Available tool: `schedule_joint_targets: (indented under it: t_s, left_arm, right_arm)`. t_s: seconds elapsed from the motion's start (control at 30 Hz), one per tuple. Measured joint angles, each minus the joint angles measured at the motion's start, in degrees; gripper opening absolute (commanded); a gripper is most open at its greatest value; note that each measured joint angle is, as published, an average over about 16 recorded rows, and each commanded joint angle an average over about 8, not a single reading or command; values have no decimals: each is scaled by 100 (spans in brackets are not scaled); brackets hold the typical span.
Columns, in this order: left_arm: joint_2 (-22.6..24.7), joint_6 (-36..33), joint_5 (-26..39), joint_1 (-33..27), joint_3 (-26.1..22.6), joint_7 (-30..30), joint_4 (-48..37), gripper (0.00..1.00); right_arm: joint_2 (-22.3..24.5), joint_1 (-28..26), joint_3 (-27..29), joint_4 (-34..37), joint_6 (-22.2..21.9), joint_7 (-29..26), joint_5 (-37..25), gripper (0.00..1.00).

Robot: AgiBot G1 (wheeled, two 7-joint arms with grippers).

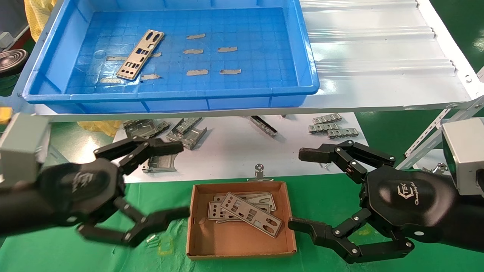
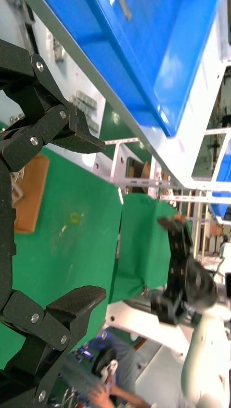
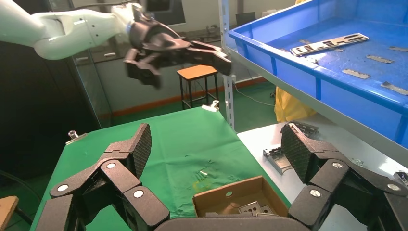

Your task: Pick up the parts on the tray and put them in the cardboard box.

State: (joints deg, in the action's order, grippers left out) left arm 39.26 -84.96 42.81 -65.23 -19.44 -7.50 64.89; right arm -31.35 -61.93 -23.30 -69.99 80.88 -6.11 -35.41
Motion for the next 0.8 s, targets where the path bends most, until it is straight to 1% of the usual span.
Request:
schedule_joint_targets:
  t_s: [0.2, 0.37, 0.57, 0.8]
  left_arm:
    - [-304, -57, -72, 264, 248, -227, 625, 100]
    - [-456, -88, -111, 397, 373, -335, 936, 100]
    - [-511, -100, -130, 447, 420, -370, 1047, 100]
    - [-477, -90, -122, 417, 389, -350, 972, 100]
  right_arm:
    - [0, 0, 0, 0, -1, 0, 0, 100]
    - [0, 1, 0, 1, -2, 0, 1, 100]
    - [0, 1, 0, 1, -3, 0, 2, 100]
    - [1, 2, 0, 1, -3, 0, 2, 100]
